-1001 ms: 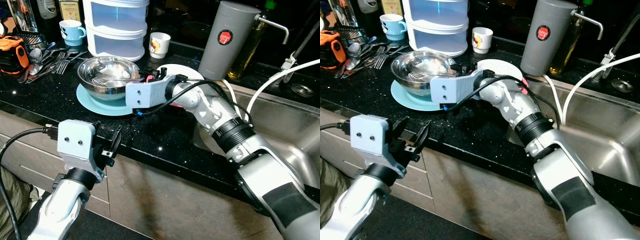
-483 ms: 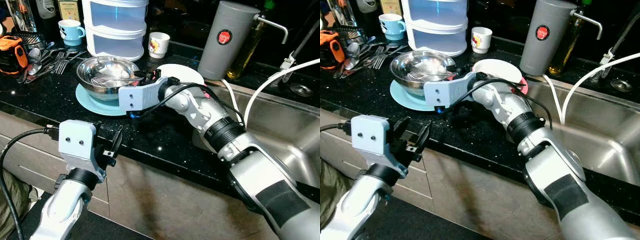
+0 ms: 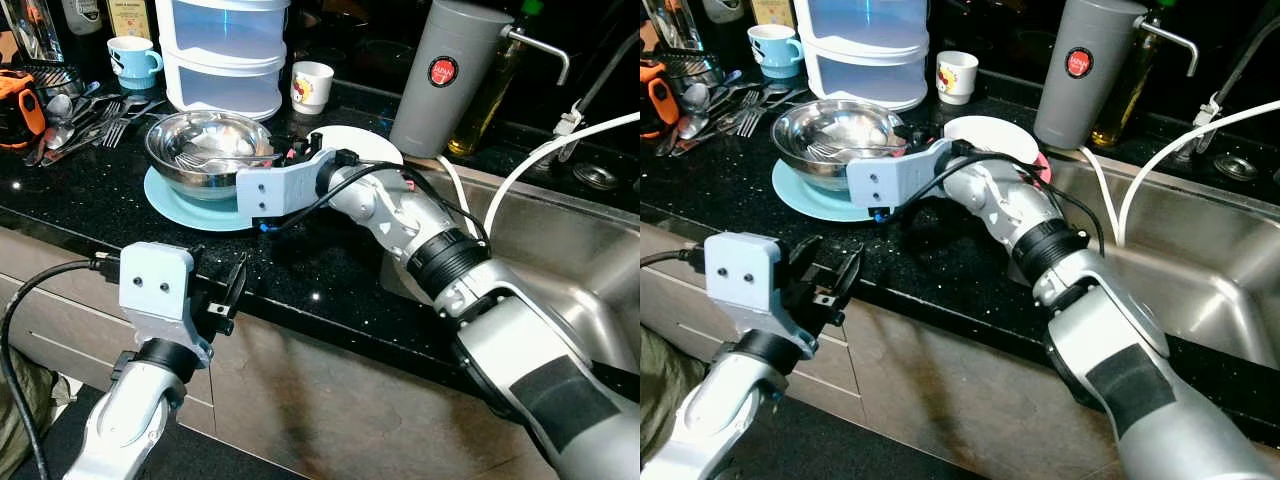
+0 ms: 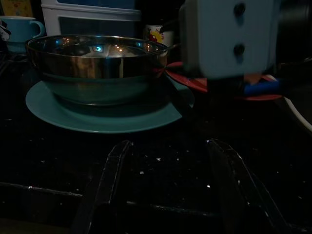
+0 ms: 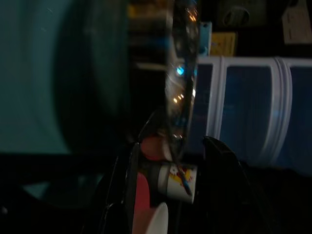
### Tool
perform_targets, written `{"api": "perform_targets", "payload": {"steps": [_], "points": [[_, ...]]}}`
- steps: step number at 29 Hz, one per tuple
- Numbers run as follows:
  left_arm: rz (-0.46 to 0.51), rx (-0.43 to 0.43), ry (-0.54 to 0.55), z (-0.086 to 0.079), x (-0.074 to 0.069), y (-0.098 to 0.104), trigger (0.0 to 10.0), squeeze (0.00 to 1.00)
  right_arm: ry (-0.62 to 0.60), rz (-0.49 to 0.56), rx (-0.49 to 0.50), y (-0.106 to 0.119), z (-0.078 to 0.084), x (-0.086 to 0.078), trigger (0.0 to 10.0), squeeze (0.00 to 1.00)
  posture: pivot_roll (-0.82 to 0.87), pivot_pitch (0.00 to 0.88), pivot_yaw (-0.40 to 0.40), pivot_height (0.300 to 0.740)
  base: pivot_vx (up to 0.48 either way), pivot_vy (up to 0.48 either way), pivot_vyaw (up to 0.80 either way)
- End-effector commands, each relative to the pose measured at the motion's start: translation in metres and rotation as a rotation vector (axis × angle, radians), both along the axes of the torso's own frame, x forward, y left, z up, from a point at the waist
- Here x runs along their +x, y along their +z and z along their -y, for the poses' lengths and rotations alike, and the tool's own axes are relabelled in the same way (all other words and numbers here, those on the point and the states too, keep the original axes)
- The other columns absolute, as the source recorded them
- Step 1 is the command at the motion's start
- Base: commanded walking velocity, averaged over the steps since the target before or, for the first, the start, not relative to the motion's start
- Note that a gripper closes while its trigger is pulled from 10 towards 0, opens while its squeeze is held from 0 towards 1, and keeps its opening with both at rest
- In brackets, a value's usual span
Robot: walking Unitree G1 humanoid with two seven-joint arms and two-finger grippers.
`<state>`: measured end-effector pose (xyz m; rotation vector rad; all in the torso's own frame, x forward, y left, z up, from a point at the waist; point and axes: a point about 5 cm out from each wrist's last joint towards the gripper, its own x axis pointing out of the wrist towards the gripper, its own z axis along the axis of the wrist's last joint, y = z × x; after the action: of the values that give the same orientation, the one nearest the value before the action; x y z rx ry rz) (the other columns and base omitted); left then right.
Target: Kitchen organization
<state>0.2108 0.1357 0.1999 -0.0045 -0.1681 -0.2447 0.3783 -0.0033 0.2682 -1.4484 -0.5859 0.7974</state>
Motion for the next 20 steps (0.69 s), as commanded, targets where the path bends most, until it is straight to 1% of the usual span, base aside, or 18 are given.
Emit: {"api": "perform_targets", "payload": {"steps": [1,2,3,4,5,6,7,8,9,10,11,12,13,14,15,16,20], "points": [[-0.012,-0.006,-0.004,0.0029,0.0001,-0.004,10.0,0.0,0.0,-0.001,-0.023,-0.0016,0.0006,0.0005,8.5,0.0,0.14,0.026,-0.151,0.74,0.0,0.0,0.0],[-0.011,-0.007,-0.003,0.003,0.0002,-0.0038,10.0,0.0,0.006,-0.002,-0.024,-0.0022,-0.001,-0.0003,9.6,0.0,0.14,0.026,-0.151,0.74,0.0,0.0,0.0],[-0.011,-0.006,-0.001,0.0026,0.0001,-0.0038,10.0,0.0,0.01,-0.004,-0.023,-0.0026,-0.002,-0.0008,10.0,0.0,0.14,0.025,-0.152,0.74,0.0,0.0,0.0],[-0.011,-0.006,0.001,0.0022,0.0001,-0.0038,10.0,0.0,0.01,-0.005,-0.023,-0.0028,-0.0023,-0.0006,8.9,0.0,0.15,0.025,-0.154,0.74,0.0,0.0,0.0],[-0.011,-0.006,0.004,0.0017,0.0,-0.004,10.0,0.0,0.009,-0.006,-0.022,-0.003,-0.0024,-0.0003,8.4,0.0,0.15,0.025,-0.154,0.74,0.0,0.0,0.0],[-0.011,-0.004,0.008,0.0009,-0.0002,-0.0041,10.0,0.0,0.006,-0.005,-0.022,-0.0032,-0.0022,0.0002,4.0,0.0,0.15,0.024,-0.155,0.74,0.0,0.0,0.0],[-0.011,-0.004,0.013,0.0,-0.0005,-0.0041,10.0,0.0,0.004,-0.005,-0.021,-0.0032,-0.0021,0.0006,1.6,0.0,0.15,0.024,-0.155,0.74,0.0,0.0,0.0],[-0.011,-0.004,0.013,0.0,-0.0005,-0.0041,10.0,0.0,0.004,-0.005,-0.021,-0.0032,-0.0021,0.0006,1.6,0.0,0.15,0.024,-0.155,0.74,0.0,0.0,0.0],[-0.01,-0.004,0.019,-0.0011,-0.0009,-0.0039,10.0,0.0,-0.002,-0.001,-0.018,-0.0026,-0.0017,0.0012,0.7,0.0,0.15,0.023,-0.158,0.74,0.0,0.0,0.0],[-0.01,-0.004,0.019,-0.0011,-0.0009,-0.0039,10.0,0.0,-0.002,-0.001,-0.018,-0.0026,-0.0017,0.0012,0.7,0.0,0.15,0.023,-0.158,0.74,0.0,0.0,0.0],[-0.01,-0.004,0.02,-0.0012,-0.0009,-0.0038,10.0,0.0,-0.004,0.0,-0.015,-0.0021,-0.0017,0.0015,0.9,0.0,0.15,0.023,-0.158,0.74,0.0,0.0,0.0],[-0.009,-0.004,0.021,-0.0011,-0.0009,-0.0037,10.0,0.0,-0.005,0.003,-0.014,-0.0016,-0.0018,0.0016,2.2,0.0,0.15,0.022,-0.156,0.74,0.0,0.0,0.0],[-0.009,-0.003,0.021,-0.0011,-0.001,-0.0036,10.0,0.0,-0.005,0.005,-0.011,-0.0007,-0.0021,0.0017,4.4,0.0,0.15,0.022,-0.156,0.74,0.0,0.0,0.0],[-0.008,-0.003,0.021,-0.001,-0.001,-0.0036,10.0,0.0,-0.005,0.007,-0.009,-0.0002,-0.0023,0.0018,6.0,0.0,0.15,0.022,-0.156,0.74,0.0,0.0,0.0],[-0.007,-0.002,0.021,-0.001,-0.001,-0.0034,10.0,0.0,-0.006,0.008,-0.009,0.0001,-0.0024,0.0018,9.6,0.0,0.15,0.022,-0.156,0.74,0.0,0.0,0.0],[-0.007,-0.002,0.021,-0.0011,-0.001,-0.0031,10.0,0.0,-0.008,0.008,-0.007,0.0003,-0.0024,0.002,10.0,0.0,0.15,0.022,-0.155,0.74,0.0,0.0,0.0],[-0.005,-0.001,0.022,-0.0014,-0.001,-0.0027,10.0,0.0,-0.011,0.008,-0.004,0.0009,-0.0022,0.0025,10.0,0.0,0.15,0.023,-0.155,0.74,0.0,0.0,0.0]]}}
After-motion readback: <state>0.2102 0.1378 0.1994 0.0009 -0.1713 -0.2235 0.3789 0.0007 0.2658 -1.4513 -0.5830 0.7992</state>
